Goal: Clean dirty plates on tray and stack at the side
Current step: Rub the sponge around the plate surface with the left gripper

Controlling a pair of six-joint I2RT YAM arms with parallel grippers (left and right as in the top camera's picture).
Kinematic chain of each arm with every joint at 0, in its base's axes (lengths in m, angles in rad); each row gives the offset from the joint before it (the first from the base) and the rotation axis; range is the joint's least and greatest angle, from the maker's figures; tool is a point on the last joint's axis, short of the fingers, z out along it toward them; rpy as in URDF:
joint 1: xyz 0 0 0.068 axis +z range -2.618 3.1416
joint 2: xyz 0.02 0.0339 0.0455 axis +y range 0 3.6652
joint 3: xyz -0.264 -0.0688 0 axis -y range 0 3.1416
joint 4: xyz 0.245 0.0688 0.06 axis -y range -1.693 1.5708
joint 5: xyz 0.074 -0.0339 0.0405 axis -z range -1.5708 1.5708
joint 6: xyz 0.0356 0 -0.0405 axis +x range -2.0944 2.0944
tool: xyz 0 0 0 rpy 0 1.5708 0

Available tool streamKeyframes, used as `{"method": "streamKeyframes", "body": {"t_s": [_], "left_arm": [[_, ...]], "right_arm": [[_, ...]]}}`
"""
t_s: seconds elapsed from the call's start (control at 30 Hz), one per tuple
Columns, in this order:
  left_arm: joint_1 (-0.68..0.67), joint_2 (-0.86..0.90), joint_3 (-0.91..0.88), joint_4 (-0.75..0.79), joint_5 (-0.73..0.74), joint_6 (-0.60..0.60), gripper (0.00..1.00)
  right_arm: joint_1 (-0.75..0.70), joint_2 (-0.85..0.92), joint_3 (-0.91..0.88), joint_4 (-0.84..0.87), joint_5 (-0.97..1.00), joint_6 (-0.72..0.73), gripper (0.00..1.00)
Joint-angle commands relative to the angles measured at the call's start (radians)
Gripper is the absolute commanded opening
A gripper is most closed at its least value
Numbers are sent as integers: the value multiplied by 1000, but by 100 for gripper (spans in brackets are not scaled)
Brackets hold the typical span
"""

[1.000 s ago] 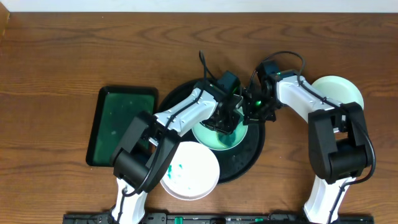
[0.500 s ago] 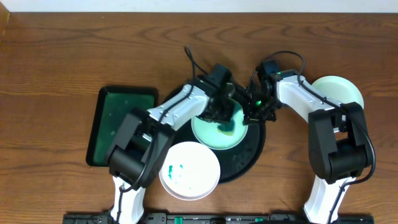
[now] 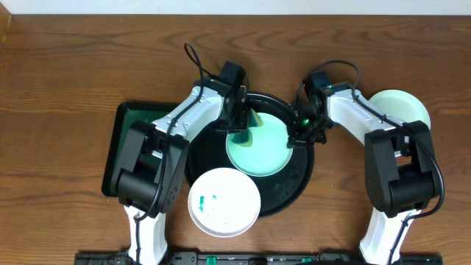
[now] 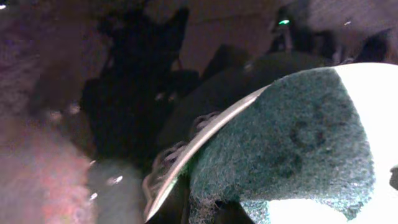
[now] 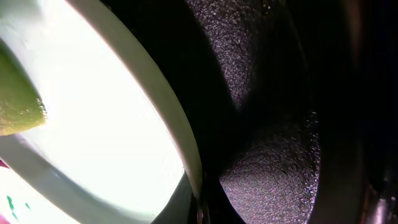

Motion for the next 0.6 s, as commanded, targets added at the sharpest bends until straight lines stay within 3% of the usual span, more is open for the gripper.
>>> {"method": "streamKeyframes", "body": {"t_s": [0.0,0.37,0.57], "left_arm": [[55,47,-35,-79,-319,1,7],[53,47,-36,-320,-342,-5,7],[40,47,-36,-416,-314,61,7]], "right_arm": [[10,51,-34,-21,95,11,1],[10,51,-34,-20,95,13,1],[9,51,-34,-20,98,18,1]]}}
